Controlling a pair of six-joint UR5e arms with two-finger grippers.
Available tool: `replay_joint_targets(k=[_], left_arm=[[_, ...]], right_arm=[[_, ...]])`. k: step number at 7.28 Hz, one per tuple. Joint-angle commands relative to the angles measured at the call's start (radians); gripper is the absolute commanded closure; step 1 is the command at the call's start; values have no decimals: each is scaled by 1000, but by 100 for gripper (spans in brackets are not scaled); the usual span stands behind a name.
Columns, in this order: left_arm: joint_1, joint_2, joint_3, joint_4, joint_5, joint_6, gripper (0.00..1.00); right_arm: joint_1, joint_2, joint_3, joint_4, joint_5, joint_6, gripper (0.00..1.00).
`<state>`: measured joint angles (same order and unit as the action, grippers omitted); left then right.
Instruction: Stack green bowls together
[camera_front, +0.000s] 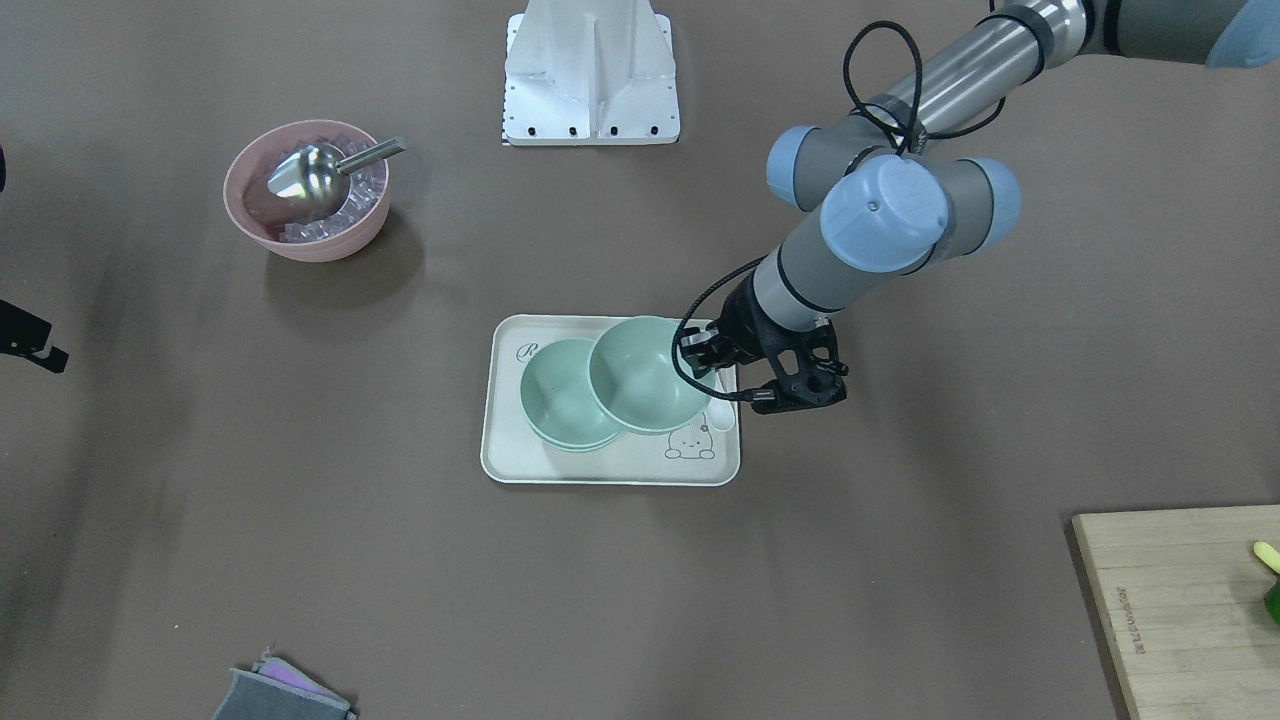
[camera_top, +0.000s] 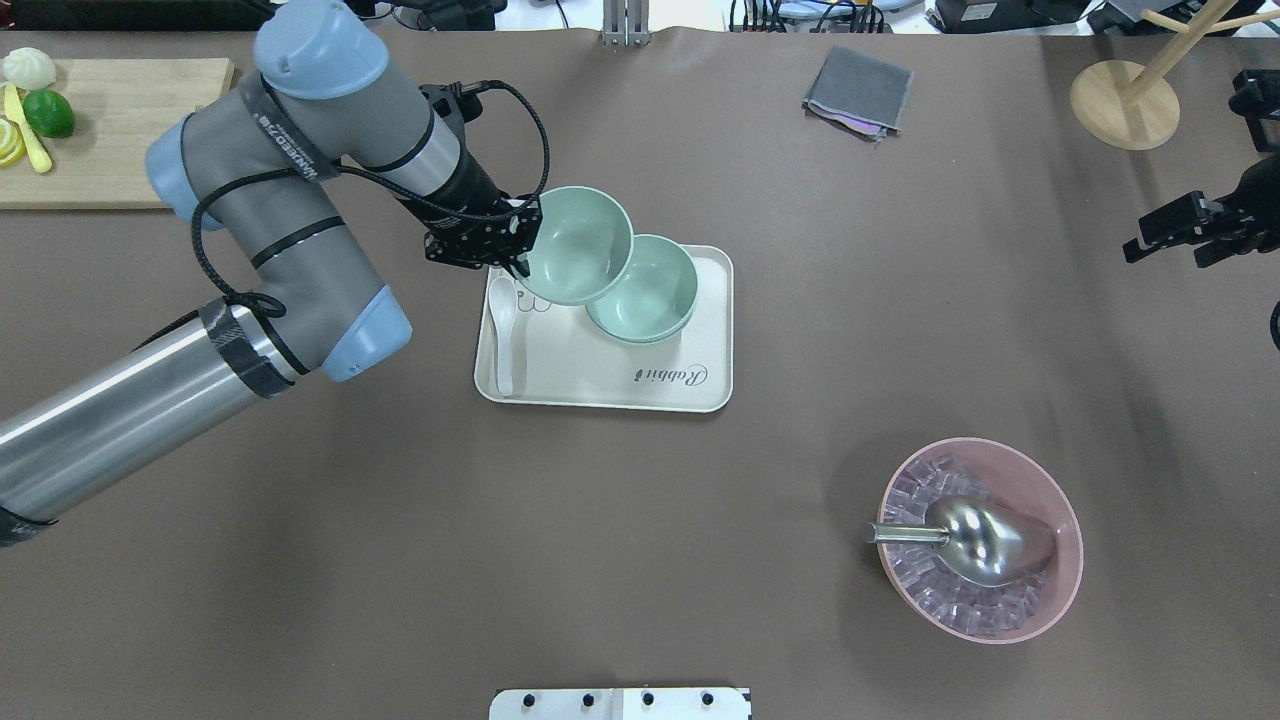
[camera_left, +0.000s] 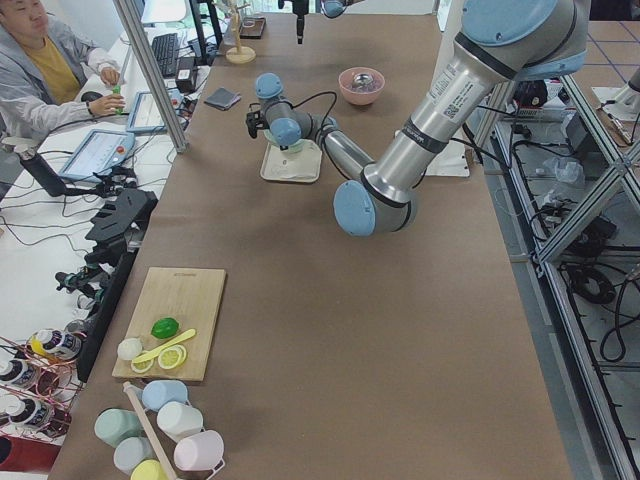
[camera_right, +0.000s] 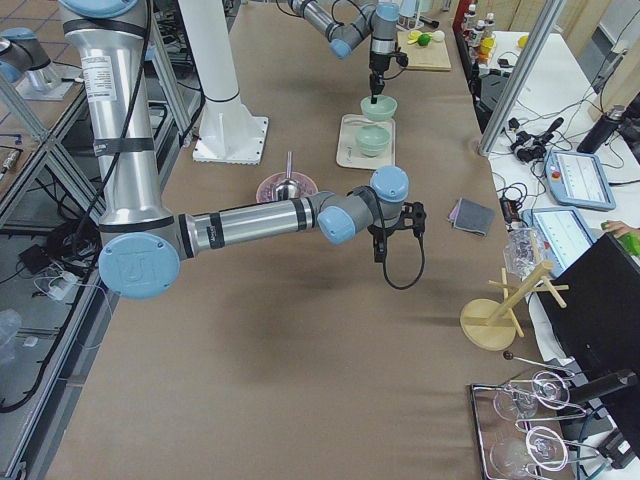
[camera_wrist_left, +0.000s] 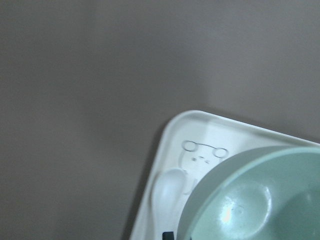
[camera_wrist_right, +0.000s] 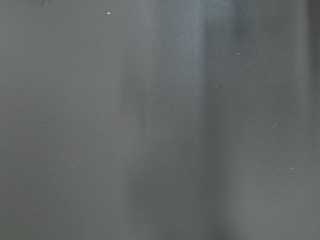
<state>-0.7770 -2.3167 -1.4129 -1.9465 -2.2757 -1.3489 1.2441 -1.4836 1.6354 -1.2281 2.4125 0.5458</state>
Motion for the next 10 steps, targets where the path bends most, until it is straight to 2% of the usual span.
replay_joint_targets(k=[1, 3, 4, 7, 8, 9, 10], left_arm=[[30, -35, 22, -9, 8, -7, 100], [50, -42, 23, -41, 24, -9, 100], [67, -56, 26, -41, 74, -10, 100], [68, -55, 67, -130, 81, -7, 100], [70, -58, 77, -132, 82, -7, 60], [71, -56, 90, -156, 96, -6, 2], [71, -52, 94, -173, 128, -7, 1]], right_arm=[[18, -3, -49, 7, -1, -47, 0], [18, -7, -55, 10, -1, -49, 0], [18, -7, -57, 10, -1, -50, 0], [18, -10, -55, 12, -1, -50, 0], [18, -9, -55, 12, -1, -50, 0], [18, -10, -52, 12, -1, -50, 0], [18, -10, -54, 12, -1, -50, 0]])
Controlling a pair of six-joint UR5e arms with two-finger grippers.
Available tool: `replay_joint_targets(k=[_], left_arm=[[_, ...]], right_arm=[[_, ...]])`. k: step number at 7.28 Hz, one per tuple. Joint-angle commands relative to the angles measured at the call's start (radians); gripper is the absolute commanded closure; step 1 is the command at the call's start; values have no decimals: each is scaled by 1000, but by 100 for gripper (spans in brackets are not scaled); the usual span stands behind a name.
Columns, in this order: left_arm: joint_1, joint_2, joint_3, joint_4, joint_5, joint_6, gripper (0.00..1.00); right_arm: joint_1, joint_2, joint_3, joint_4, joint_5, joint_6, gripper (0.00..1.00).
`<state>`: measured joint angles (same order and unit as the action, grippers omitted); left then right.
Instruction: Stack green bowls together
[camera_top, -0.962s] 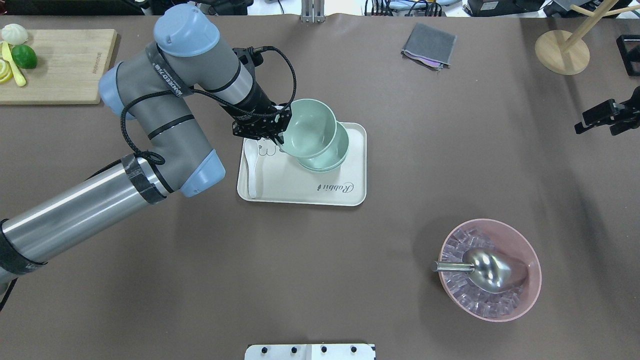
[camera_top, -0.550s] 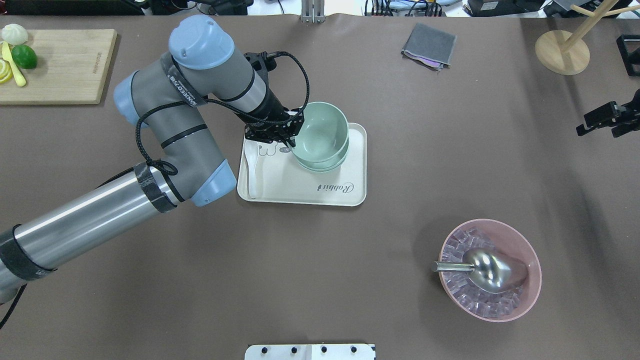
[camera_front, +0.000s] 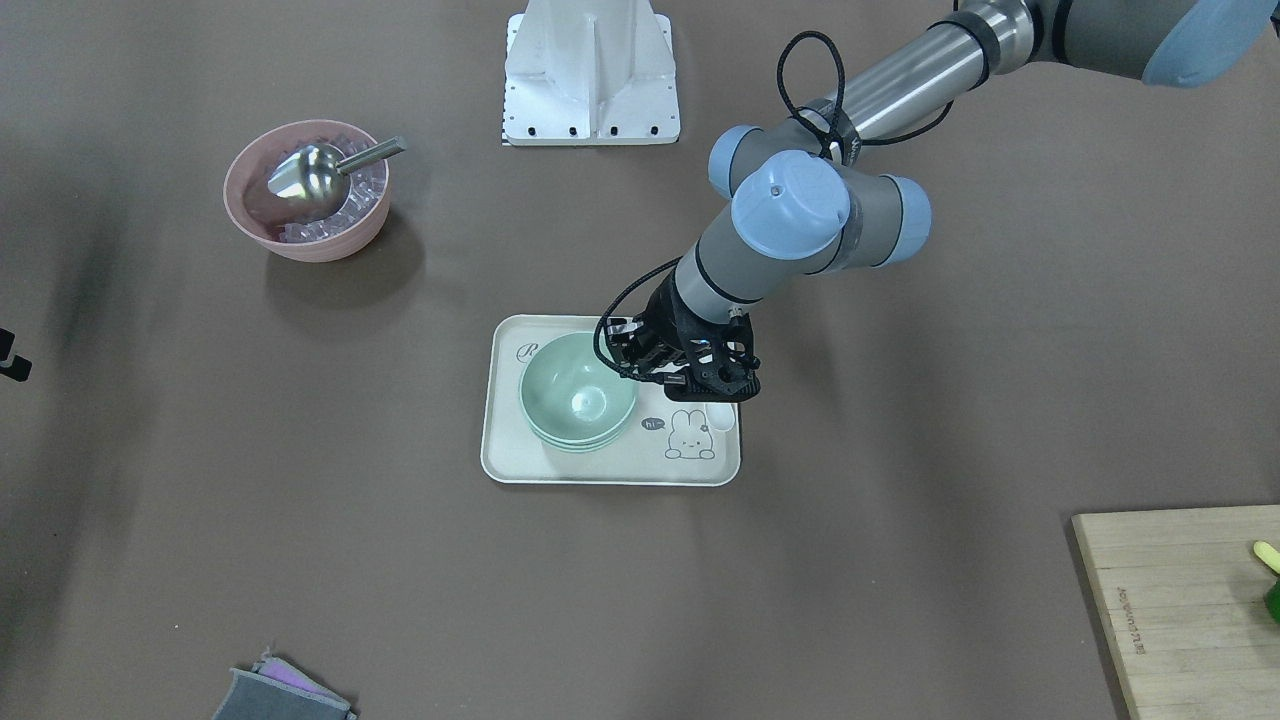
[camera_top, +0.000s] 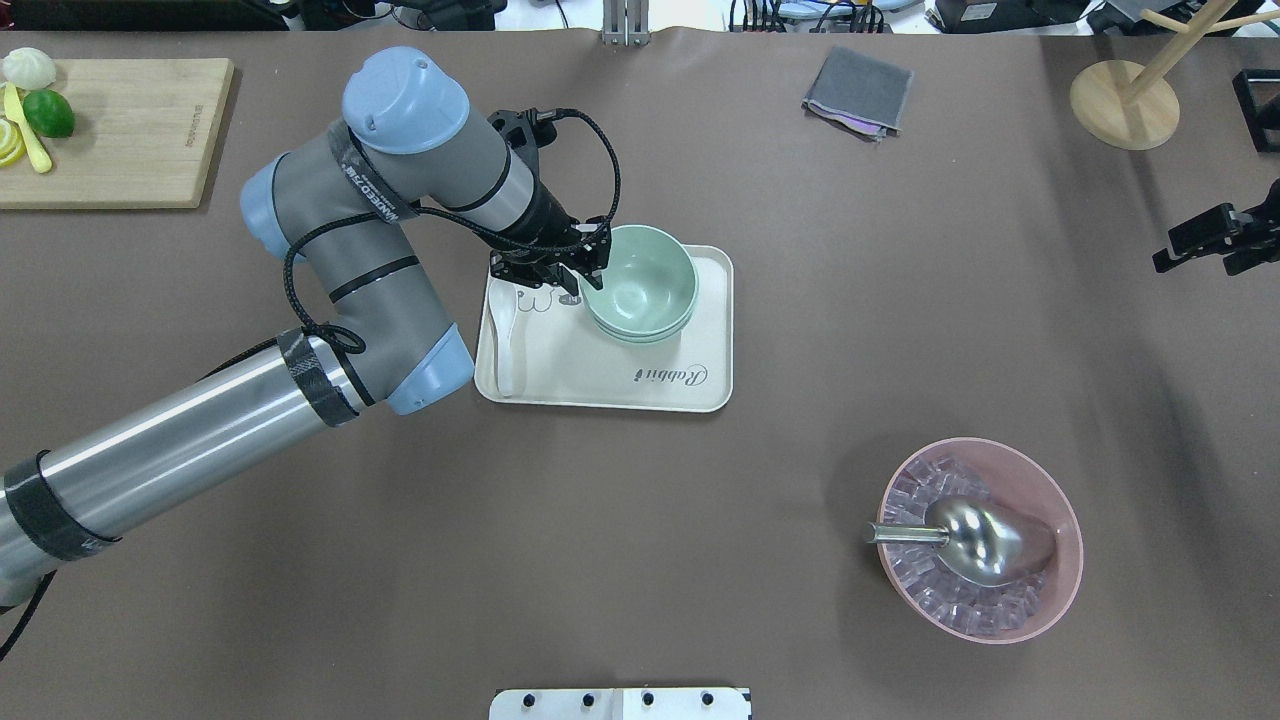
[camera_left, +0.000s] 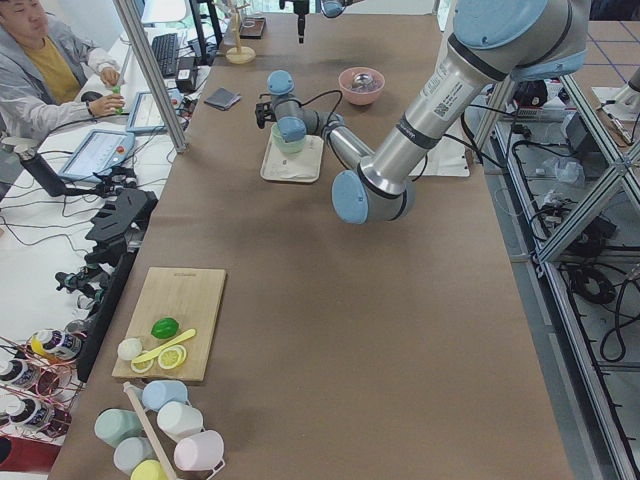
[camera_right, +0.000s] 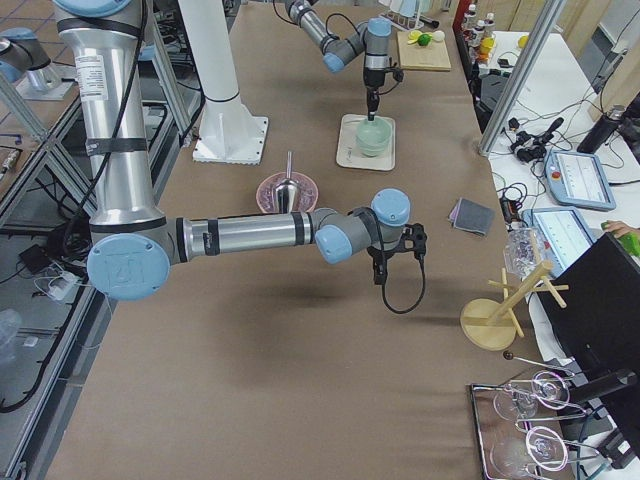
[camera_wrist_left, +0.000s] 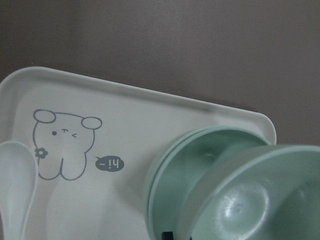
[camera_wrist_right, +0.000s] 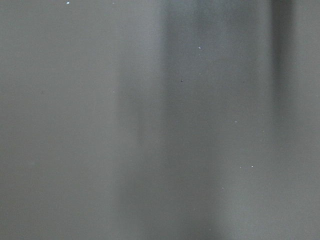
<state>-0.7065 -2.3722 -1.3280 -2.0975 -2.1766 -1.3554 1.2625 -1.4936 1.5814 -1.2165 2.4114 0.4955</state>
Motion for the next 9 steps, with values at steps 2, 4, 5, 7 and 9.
replay_joint_targets(k=[2, 4, 5, 7, 9], left_arm=[[-37, 25, -37, 46, -1, 9, 1], [-195, 222, -228, 164, -157, 167, 1], [-274, 370, -358, 222, -178, 410, 1], [-416, 673, -441, 229, -167, 875, 1], [-560, 879, -436, 228, -138, 1285, 1]], right_arm=[[0, 9, -3, -1, -2, 0, 0], [0, 9, -4, -3, 0, -6, 0], [5, 10, -6, -5, 0, -23, 0], [49, 3, -30, -12, 3, -115, 0], [69, -16, -63, -5, 3, -182, 0]])
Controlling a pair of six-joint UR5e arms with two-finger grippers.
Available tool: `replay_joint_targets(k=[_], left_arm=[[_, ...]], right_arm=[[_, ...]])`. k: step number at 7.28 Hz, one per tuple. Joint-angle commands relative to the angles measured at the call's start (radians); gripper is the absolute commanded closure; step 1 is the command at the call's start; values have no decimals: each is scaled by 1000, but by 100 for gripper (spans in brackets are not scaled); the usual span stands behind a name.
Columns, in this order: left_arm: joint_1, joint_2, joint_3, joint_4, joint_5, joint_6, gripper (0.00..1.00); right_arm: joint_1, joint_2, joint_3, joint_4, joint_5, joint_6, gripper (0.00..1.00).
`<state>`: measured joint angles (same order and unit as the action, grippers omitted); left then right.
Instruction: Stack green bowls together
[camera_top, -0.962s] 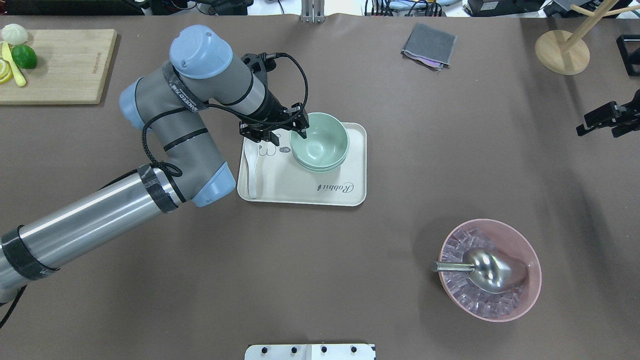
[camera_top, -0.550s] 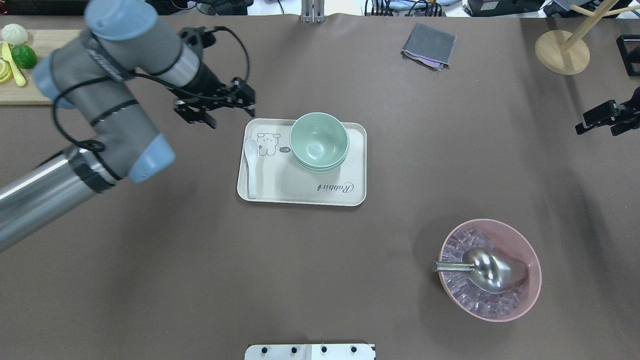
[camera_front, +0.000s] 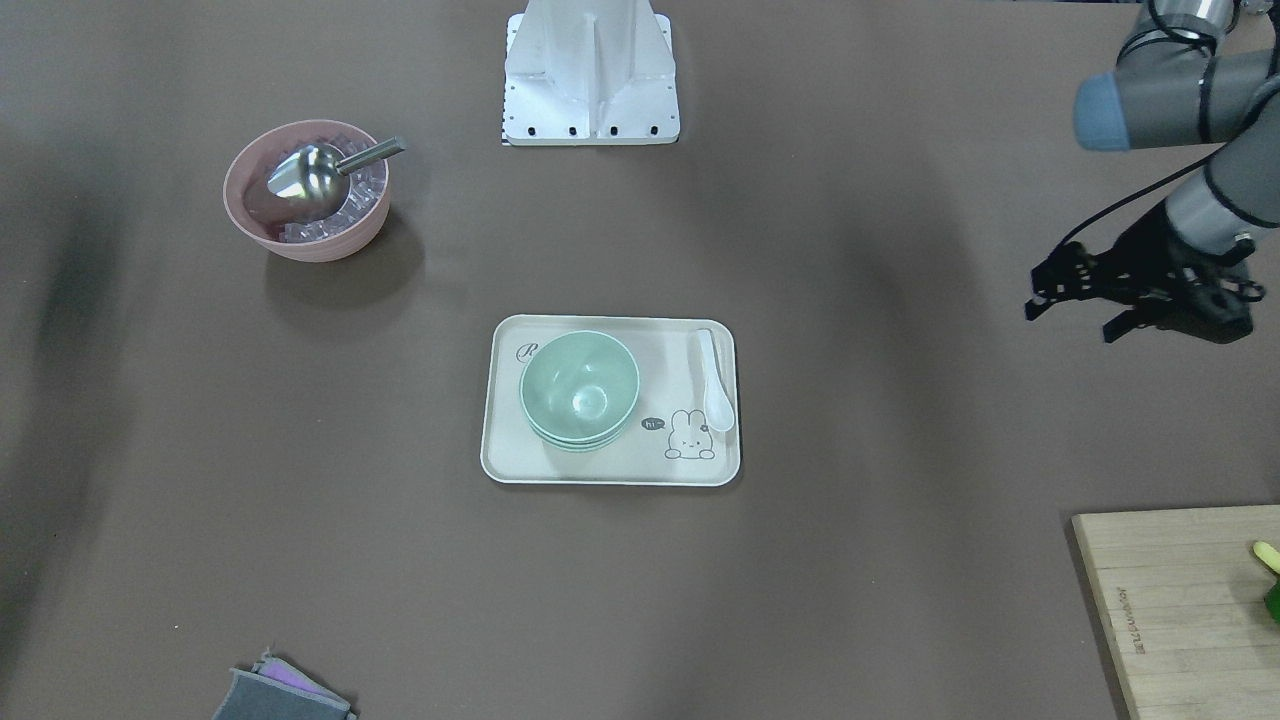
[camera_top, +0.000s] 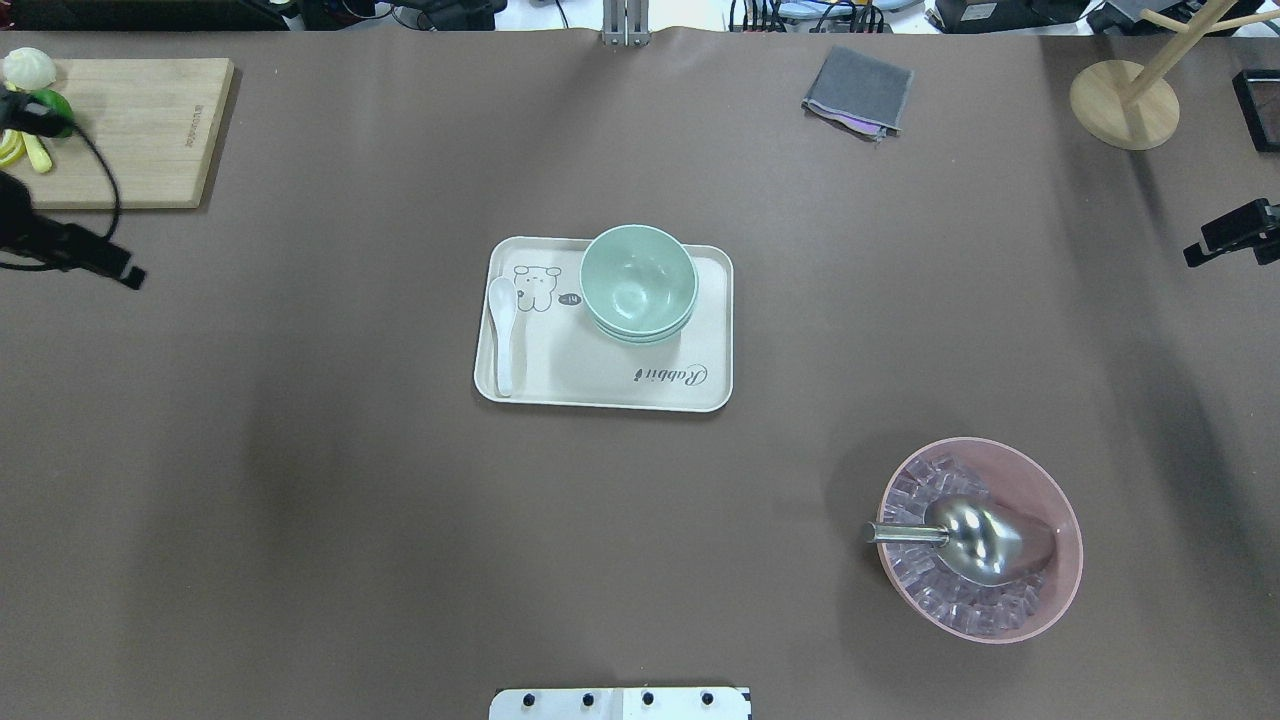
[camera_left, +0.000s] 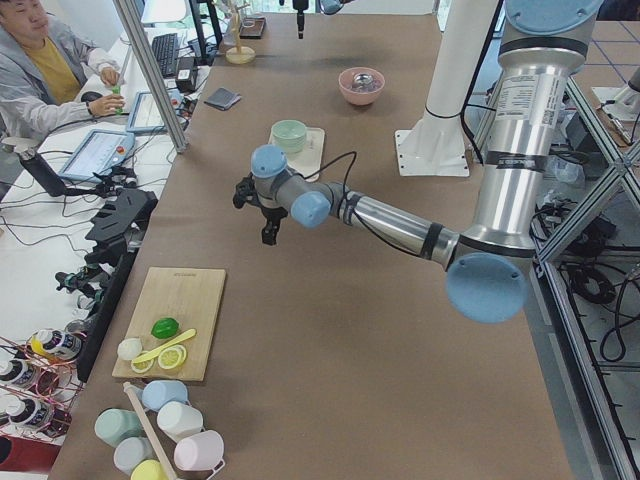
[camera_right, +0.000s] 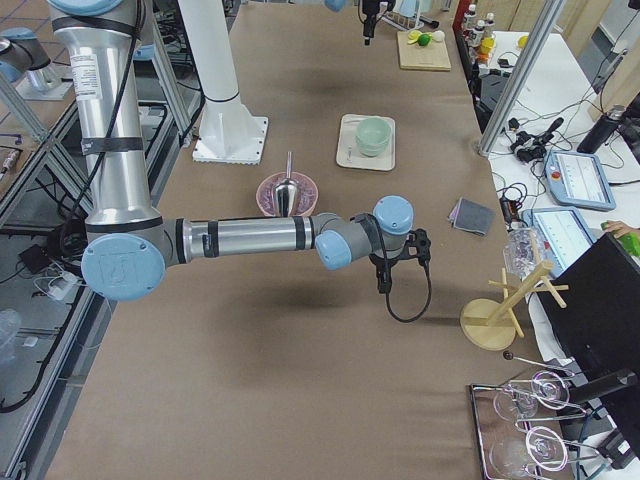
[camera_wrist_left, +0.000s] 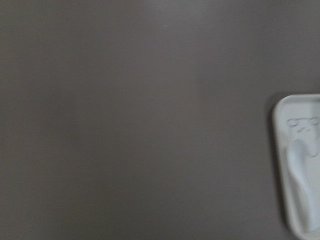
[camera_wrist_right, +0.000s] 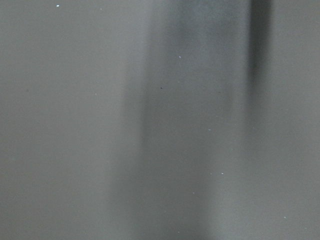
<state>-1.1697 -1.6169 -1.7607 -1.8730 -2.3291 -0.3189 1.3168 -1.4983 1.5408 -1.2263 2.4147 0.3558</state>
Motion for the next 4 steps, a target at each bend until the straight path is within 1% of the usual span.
replay_joint_targets(k=[1, 2, 3, 4], left_arm=[[-160, 152, 16, 3, 11, 315, 1], [-259, 182, 24, 17, 10, 339, 1], [-274, 225, 30, 31, 2, 340, 1], [-274, 235, 11, 31, -1, 342, 1]], right_arm=[[51, -49, -8, 13, 15, -67, 0], [97, -75, -7, 11, 15, -160, 0], [117, -88, -34, 7, 9, -248, 0], [143, -94, -44, -1, 7, -283, 0]])
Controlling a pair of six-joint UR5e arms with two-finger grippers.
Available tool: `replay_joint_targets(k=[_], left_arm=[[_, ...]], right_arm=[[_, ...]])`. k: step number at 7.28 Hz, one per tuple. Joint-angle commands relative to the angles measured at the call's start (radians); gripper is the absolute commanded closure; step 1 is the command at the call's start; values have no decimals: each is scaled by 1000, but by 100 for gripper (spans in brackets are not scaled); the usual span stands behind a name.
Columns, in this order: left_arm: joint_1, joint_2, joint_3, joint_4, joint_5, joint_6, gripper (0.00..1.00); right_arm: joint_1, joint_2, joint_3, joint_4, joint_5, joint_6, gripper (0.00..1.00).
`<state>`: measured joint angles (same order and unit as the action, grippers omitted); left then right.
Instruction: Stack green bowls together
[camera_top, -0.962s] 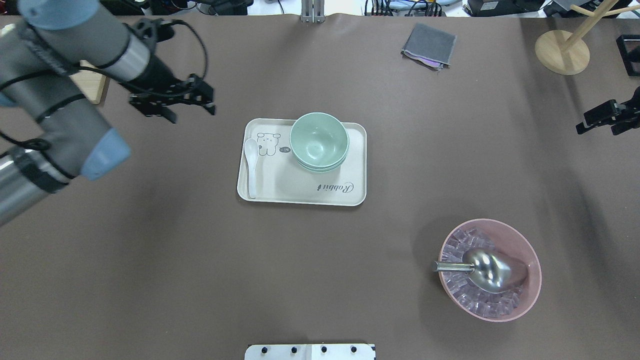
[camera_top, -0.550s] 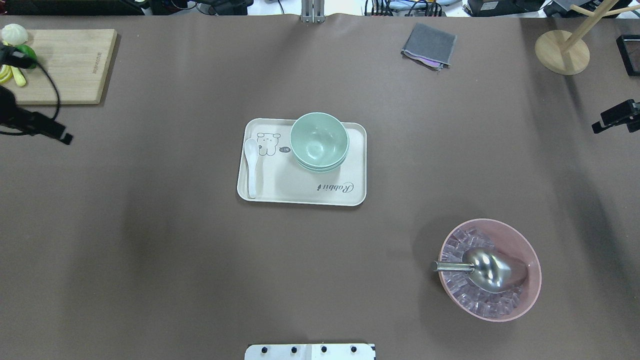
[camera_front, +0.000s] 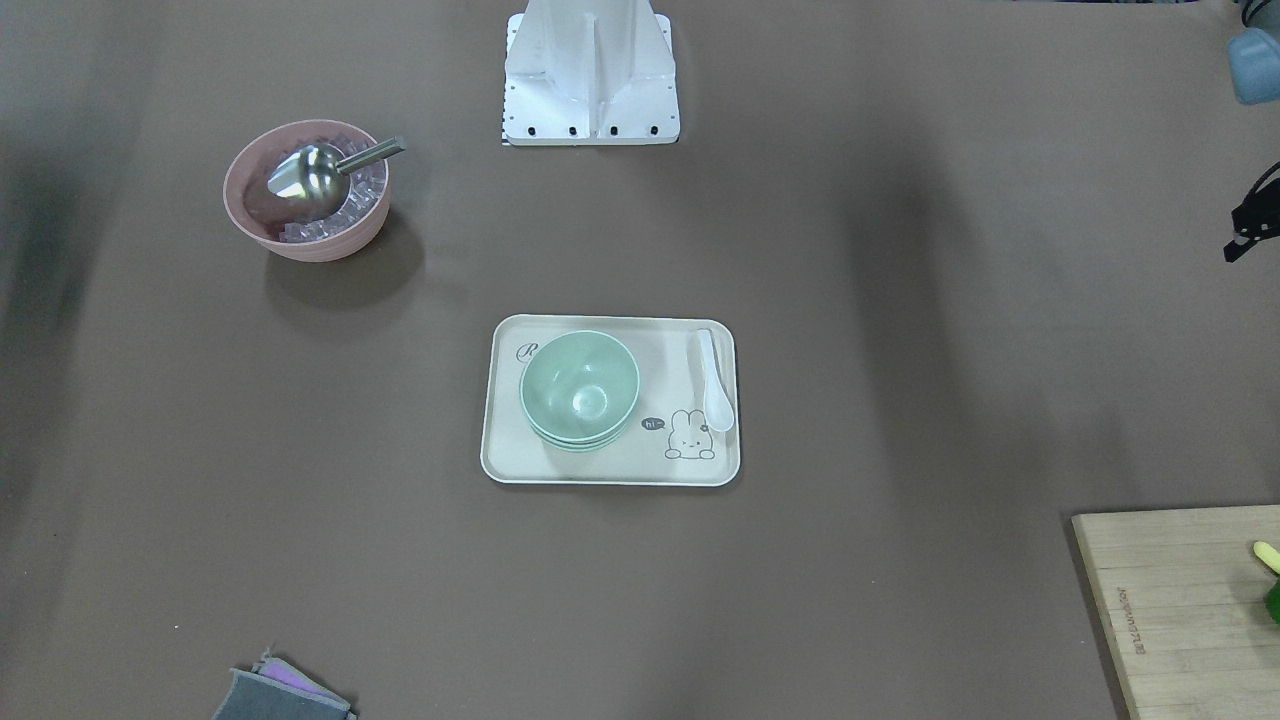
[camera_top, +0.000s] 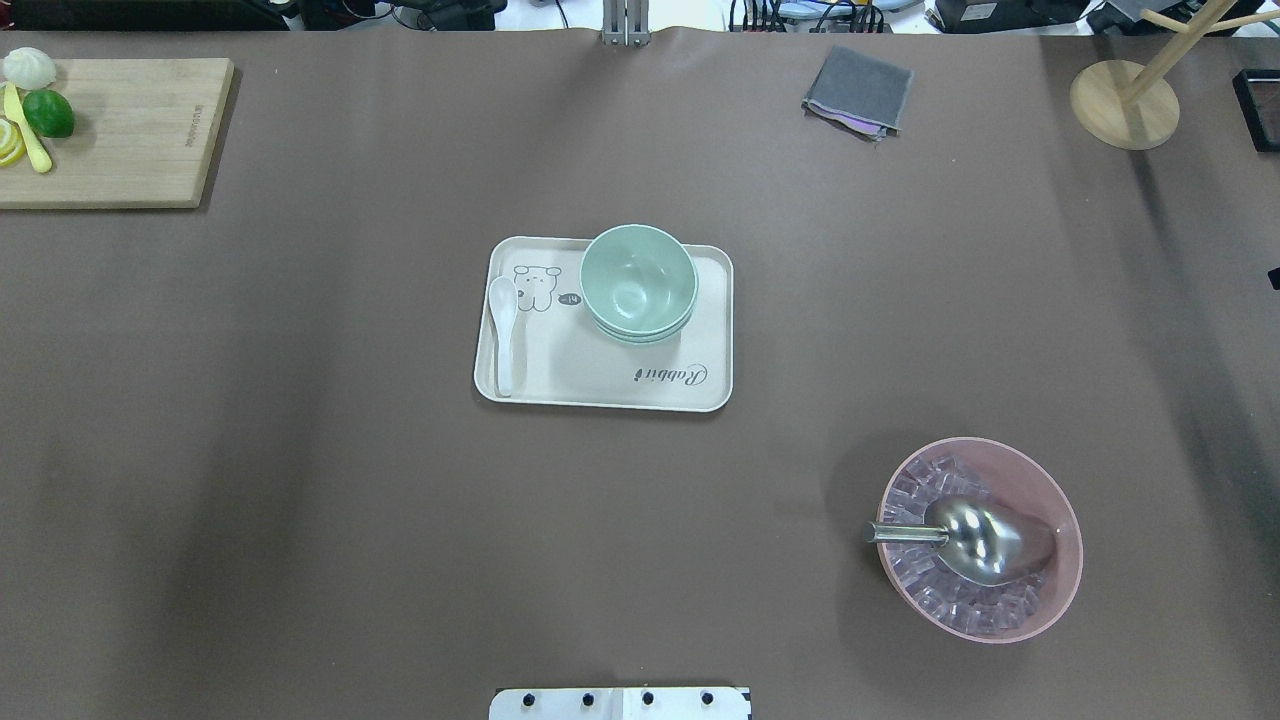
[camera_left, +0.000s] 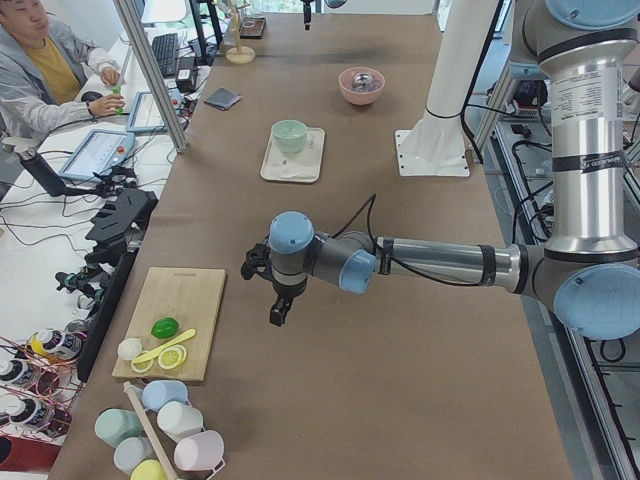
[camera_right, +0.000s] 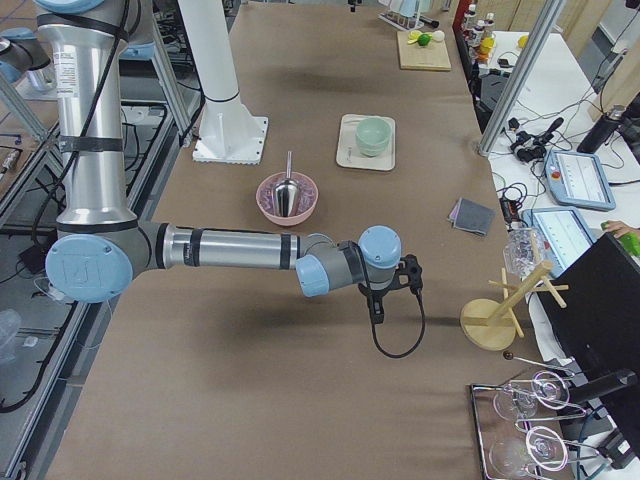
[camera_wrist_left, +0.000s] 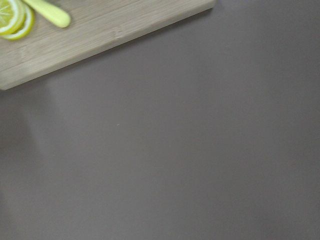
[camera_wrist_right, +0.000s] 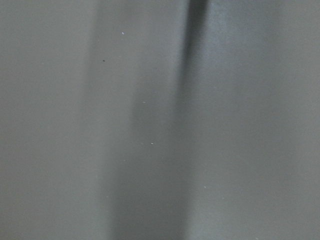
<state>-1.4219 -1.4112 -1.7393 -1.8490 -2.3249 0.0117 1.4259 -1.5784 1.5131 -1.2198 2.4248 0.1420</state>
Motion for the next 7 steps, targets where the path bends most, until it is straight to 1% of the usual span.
replay_joint_targets(k=[1, 3, 4, 5, 6, 7], left_arm=[[-20, 28, -3, 1, -4, 14, 1], [-28, 23, 3, 13, 7, 54, 1], [-54, 18, 32, 13, 10, 62, 1], [-57, 27, 44, 11, 9, 74, 1], [-58, 29, 31, 11, -2, 65, 1], [-57, 29, 46, 16, -4, 64, 1]], right_arm=[[50, -20, -19, -12, 0, -71, 0], [77, -32, -18, -10, -23, -73, 0], [79, -43, -19, -7, -27, -74, 0], [83, -51, -18, -6, -61, -96, 0], [85, -58, -16, -6, -69, -120, 0], [87, -69, -14, -4, -64, -121, 0]])
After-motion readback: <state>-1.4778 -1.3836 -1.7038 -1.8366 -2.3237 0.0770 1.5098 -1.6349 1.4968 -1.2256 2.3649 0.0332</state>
